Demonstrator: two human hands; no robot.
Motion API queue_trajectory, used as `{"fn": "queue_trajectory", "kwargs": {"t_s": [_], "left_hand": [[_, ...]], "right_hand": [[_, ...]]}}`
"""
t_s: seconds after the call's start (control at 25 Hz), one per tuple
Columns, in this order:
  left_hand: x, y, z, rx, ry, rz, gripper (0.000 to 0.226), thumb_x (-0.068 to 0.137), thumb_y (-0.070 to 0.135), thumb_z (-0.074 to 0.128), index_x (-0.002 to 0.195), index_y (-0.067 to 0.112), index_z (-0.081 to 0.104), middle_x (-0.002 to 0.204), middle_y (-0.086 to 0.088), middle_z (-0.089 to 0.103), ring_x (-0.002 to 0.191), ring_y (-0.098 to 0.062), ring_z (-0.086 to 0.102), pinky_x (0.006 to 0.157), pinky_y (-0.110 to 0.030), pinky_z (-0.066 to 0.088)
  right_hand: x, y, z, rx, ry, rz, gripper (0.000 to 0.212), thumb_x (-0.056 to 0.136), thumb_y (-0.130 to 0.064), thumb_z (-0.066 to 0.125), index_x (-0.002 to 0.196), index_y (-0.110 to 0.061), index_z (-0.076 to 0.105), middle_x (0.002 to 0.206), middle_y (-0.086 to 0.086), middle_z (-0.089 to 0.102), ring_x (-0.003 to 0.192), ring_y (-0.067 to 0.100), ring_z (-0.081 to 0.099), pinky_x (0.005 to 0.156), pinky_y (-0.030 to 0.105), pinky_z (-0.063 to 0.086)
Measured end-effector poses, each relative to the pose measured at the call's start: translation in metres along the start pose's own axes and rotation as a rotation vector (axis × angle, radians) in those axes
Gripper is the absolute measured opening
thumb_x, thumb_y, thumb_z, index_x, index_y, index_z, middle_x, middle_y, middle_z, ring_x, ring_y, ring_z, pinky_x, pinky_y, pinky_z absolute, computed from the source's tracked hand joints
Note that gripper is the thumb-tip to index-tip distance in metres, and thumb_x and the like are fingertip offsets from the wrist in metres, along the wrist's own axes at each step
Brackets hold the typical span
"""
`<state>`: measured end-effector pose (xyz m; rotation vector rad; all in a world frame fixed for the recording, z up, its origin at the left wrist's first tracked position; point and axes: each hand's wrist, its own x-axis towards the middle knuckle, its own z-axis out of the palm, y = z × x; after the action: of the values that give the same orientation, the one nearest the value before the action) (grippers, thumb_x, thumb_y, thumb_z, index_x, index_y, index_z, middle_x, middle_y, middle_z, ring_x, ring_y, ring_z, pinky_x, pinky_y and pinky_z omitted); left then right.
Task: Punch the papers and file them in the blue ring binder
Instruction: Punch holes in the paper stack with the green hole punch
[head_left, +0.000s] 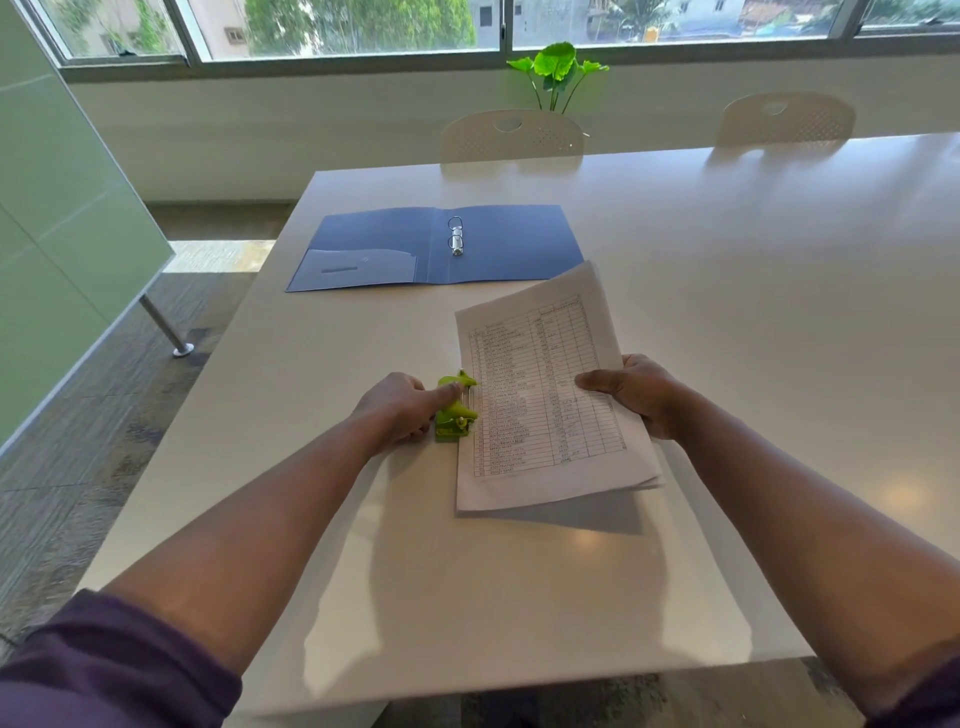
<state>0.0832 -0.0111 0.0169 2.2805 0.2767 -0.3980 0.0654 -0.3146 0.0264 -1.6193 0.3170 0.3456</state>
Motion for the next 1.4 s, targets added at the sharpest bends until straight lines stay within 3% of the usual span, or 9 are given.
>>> {"fn": "queue_trajectory", "kwargs": {"t_s": [0.16, 0.24, 0.32, 0.4, 0.52, 0.64, 1.12, 1.28, 1.4], "left_hand": [[-0.009, 0.017, -0.005, 0.09, 0.011, -0.055, 0.092, 0.075, 0.094, 0.041, 0.087, 0.007, 0.069, 0.077, -0.007, 0.07, 0.065, -0.019, 0.062, 0.059, -0.031, 0.049], [-0.012, 0.027, -0.006, 0.38, 0.195, 0.067, 0.095, 0.076, 0.098, 0.023, 0.086, 0.012, 0.064, 0.08, -0.005, 0.068, 0.073, -0.022, 0.064, 0.061, -0.032, 0.046], [-0.014, 0.042, 0.003, 0.389, 0.333, 0.281, 0.08, 0.085, 0.088, 0.031, 0.09, 0.015, 0.062, 0.085, -0.003, 0.065, 0.079, -0.022, 0.062, 0.061, -0.033, 0.045], [-0.016, 0.067, 0.022, 0.02, 0.177, 0.367, 0.06, 0.092, 0.072, 0.049, 0.096, 0.014, 0.063, 0.094, -0.007, 0.068, 0.086, -0.024, 0.064, 0.073, -0.04, 0.053], [-0.025, 0.107, 0.054, -0.577, -0.311, 0.181, 0.036, 0.102, 0.041, 0.057, 0.111, 0.007, 0.064, 0.111, -0.014, 0.073, 0.093, -0.026, 0.072, 0.085, -0.04, 0.058], [-0.028, 0.127, 0.085, -0.773, -0.502, 0.099, 0.025, 0.104, 0.01, 0.053, 0.125, -0.002, 0.059, 0.116, -0.017, 0.074, 0.101, -0.031, 0.075, 0.08, -0.041, 0.063], [-0.037, 0.19, 0.202, -0.812, -0.329, -0.041, 0.018, 0.095, -0.01, 0.053, 0.103, 0.002, 0.063, 0.101, -0.017, 0.073, 0.094, -0.035, 0.074, 0.087, -0.054, 0.061], [-0.03, 0.191, 0.227, -0.593, -0.233, 0.071, 0.013, 0.087, -0.004, 0.062, 0.086, 0.007, 0.069, 0.093, -0.012, 0.077, 0.085, -0.03, 0.076, 0.076, -0.051, 0.064], [-0.023, 0.191, 0.231, -0.295, -0.091, 0.284, 0.01, 0.078, 0.009, 0.074, 0.075, 0.017, 0.069, 0.085, 0.0, 0.076, 0.079, -0.02, 0.075, 0.073, -0.042, 0.065]], "right_hand": [[-0.011, 0.001, -0.021, 0.023, 0.038, -0.016, 0.016, 0.091, -0.004, 0.07, 0.105, -0.013, 0.07, 0.099, 0.01, 0.077, 0.075, 0.026, 0.078, 0.059, 0.036, 0.062], [-0.019, 0.0, -0.039, 0.045, 0.059, -0.035, 0.019, 0.091, -0.004, 0.069, 0.108, -0.011, 0.071, 0.099, 0.01, 0.079, 0.079, 0.028, 0.078, 0.062, 0.037, 0.063], [-0.029, -0.002, -0.056, 0.08, 0.064, -0.055, 0.019, 0.091, -0.004, 0.068, 0.109, -0.01, 0.071, 0.102, 0.013, 0.079, 0.083, 0.03, 0.078, 0.065, 0.039, 0.064], [-0.039, -0.005, -0.072, 0.121, 0.071, -0.076, 0.02, 0.092, -0.005, 0.067, 0.111, -0.009, 0.071, 0.104, 0.014, 0.078, 0.086, 0.033, 0.077, 0.067, 0.041, 0.064], [-0.05, -0.006, -0.094, 0.136, 0.084, -0.099, 0.023, 0.092, -0.007, 0.068, 0.115, -0.011, 0.07, 0.106, 0.013, 0.078, 0.093, 0.037, 0.076, 0.072, 0.045, 0.064], [-0.058, -0.001, -0.116, 0.142, 0.113, -0.109, 0.026, 0.091, -0.007, 0.069, 0.117, -0.011, 0.07, 0.109, 0.013, 0.077, 0.096, 0.037, 0.076, 0.074, 0.045, 0.064], [-0.048, 0.02, -0.216, -0.103, 0.477, 0.021, 0.017, 0.092, -0.006, 0.069, 0.109, -0.003, 0.07, 0.108, 0.018, 0.076, 0.096, 0.032, 0.074, 0.092, 0.049, 0.059], [-0.032, 0.03, -0.225, -0.335, 0.633, 0.012, 0.008, 0.089, -0.009, 0.067, 0.095, -0.009, 0.073, 0.098, 0.015, 0.075, 0.082, 0.026, 0.067, 0.078, 0.038, 0.058], [-0.024, 0.037, -0.226, -0.481, 0.668, 0.016, 0.014, 0.089, -0.016, 0.065, 0.1, -0.012, 0.073, 0.101, 0.011, 0.074, 0.095, 0.029, 0.069, 0.087, 0.039, 0.057]]}}
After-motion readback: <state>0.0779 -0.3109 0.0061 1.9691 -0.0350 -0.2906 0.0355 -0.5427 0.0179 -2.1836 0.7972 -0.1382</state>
